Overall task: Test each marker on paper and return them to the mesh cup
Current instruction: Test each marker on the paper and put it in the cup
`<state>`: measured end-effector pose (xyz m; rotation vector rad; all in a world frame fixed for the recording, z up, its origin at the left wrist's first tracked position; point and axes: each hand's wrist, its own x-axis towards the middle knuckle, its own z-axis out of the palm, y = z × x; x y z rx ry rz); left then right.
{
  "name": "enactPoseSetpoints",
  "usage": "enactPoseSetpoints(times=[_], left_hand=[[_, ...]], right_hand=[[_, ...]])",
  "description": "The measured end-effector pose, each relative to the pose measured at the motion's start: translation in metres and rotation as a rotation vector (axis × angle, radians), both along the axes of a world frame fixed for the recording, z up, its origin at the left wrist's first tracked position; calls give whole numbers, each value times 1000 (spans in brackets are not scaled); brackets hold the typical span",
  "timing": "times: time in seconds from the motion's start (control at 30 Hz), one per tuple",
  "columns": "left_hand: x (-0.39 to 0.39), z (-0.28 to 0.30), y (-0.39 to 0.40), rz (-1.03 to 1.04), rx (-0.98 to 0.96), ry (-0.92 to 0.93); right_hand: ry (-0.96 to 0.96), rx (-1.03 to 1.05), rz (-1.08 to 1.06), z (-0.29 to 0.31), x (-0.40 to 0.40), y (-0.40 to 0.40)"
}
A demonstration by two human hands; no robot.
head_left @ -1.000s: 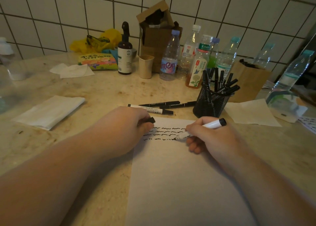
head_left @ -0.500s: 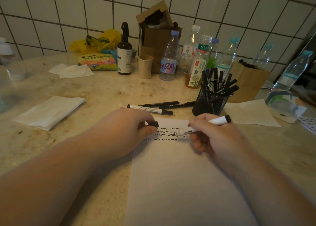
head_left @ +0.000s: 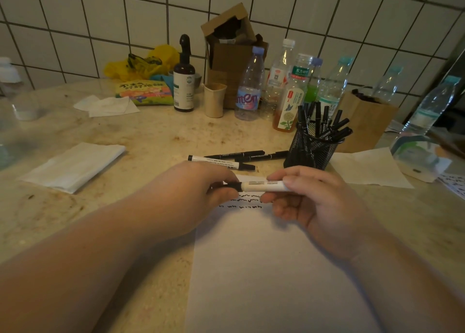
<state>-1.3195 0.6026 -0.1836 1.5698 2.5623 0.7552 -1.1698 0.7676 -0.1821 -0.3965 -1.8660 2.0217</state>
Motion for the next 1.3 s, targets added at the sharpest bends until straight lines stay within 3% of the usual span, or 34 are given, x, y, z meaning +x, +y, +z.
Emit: enactPoseSetpoints(times=[0.3, 0.6, 0.93, 1.03, 1.13, 1.3], left_hand=[[1, 4, -3, -73, -68, 57], [5, 8, -4, -69, -42, -190], [3, 11, -5, -90, -80, -215], [2, 9, -2, -33, -8, -190], [-4, 3, -4, 62, 49, -141], [-11, -7, -4, 117, -1, -68]], right_hand=[[-50, 92, 82, -1, 2, 0], [-31, 79, 154, 3, 6, 0], [-41, 179, 170, 7, 9, -2], [-37, 290, 18, 15, 9, -5], [71, 391, -329, 25, 11, 8], [239, 188, -668, 52, 16, 30]])
